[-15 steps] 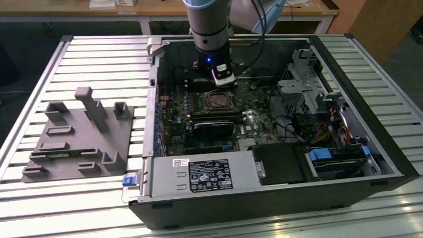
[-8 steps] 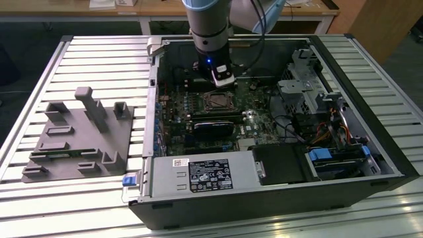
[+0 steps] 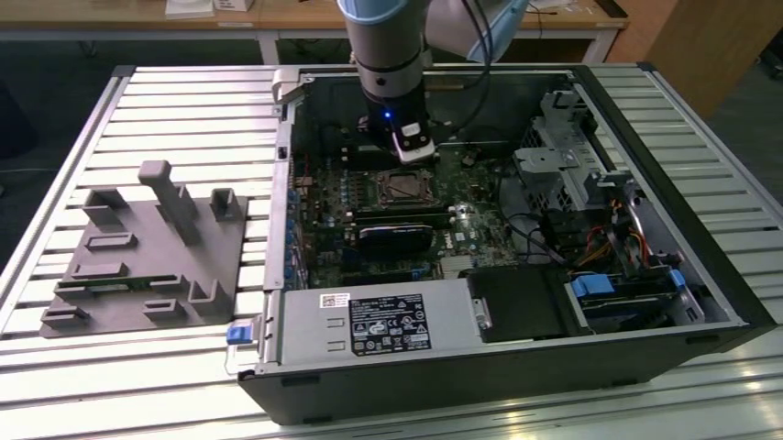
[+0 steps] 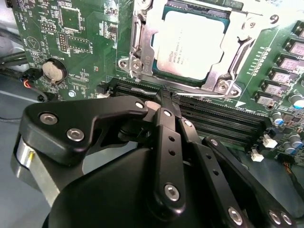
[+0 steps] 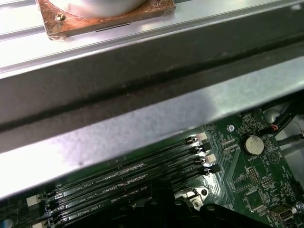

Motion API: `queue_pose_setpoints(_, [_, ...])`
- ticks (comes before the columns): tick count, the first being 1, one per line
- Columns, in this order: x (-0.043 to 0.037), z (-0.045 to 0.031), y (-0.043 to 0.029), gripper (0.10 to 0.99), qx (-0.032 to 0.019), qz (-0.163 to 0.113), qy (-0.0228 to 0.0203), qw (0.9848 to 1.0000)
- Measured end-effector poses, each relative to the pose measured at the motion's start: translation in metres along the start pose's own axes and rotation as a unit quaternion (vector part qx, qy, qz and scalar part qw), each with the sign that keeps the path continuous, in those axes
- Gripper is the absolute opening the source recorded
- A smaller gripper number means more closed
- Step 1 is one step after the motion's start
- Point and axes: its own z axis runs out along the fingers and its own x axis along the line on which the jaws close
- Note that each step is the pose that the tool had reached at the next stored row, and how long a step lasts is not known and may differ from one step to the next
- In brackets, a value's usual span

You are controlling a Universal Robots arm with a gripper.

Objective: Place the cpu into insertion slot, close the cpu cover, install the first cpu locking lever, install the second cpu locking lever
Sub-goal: 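Install the first cpu locking lever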

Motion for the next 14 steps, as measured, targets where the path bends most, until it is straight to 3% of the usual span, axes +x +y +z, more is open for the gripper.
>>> queue_pose_setpoints(14, [-0.0052, 0.0053, -0.0033, 0.106, 0.0003, 0.002, -0.0004, 1.0000])
